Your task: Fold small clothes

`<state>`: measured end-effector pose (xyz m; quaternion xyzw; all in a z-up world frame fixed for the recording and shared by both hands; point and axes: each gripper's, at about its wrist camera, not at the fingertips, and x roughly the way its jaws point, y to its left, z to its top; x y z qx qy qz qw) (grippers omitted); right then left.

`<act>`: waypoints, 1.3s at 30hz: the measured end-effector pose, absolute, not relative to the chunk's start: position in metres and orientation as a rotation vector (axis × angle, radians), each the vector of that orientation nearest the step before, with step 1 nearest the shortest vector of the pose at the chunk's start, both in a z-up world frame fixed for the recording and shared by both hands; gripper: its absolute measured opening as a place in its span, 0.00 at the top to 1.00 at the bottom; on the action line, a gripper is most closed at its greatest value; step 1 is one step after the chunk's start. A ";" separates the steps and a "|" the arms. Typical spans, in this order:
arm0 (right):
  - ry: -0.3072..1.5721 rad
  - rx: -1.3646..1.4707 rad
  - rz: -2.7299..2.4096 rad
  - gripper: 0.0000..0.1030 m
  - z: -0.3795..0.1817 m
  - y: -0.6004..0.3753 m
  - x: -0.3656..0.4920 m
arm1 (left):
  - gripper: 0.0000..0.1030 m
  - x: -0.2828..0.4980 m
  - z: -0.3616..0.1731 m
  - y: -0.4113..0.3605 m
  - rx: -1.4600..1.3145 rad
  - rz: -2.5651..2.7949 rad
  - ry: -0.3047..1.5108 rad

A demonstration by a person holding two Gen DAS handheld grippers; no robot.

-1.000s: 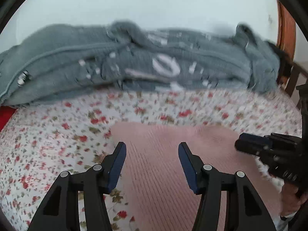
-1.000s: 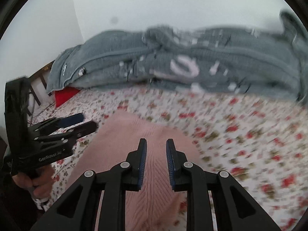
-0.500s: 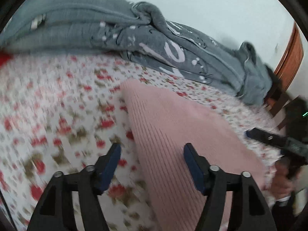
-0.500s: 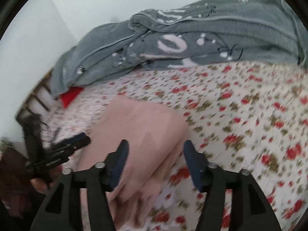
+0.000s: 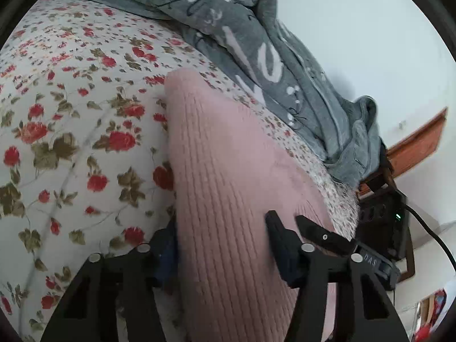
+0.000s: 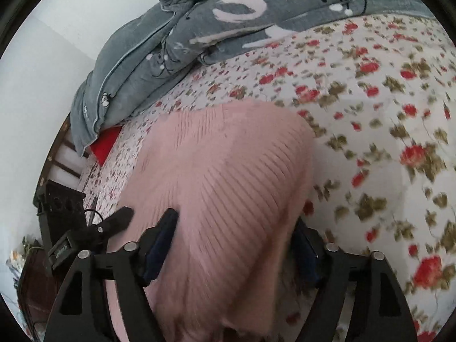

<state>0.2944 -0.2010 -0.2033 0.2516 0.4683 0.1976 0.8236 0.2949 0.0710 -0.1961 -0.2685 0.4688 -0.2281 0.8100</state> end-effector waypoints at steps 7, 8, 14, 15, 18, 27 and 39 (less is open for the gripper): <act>0.792 0.426 0.374 0.63 -0.164 -0.218 0.287 | 0.56 0.318 -0.156 0.038 -0.423 -0.513 0.940; 0.805 0.438 0.362 0.63 -0.169 -0.223 0.295 | 0.56 0.328 -0.162 0.032 -0.415 -0.490 0.956; 0.958 0.534 0.346 0.48 -0.202 -0.245 0.312 | 0.45 0.321 -0.172 0.013 -0.263 -0.418 0.942; 0.944 0.499 0.332 0.46 -0.196 -0.246 0.306 | 0.44 0.315 -0.168 0.010 -0.220 -0.399 0.921; 0.864 0.348 0.252 0.43 -0.176 -0.238 0.281 | 0.43 0.297 -0.157 0.002 -0.108 -0.356 0.867; 0.790 0.140 0.199 0.43 -0.165 -0.217 0.221 | 0.42 0.265 -0.150 0.003 -0.067 -0.343 0.847; 0.844 0.105 0.109 0.43 -0.172 -0.220 0.191 | 0.40 0.217 -0.155 0.008 -0.032 -0.315 0.899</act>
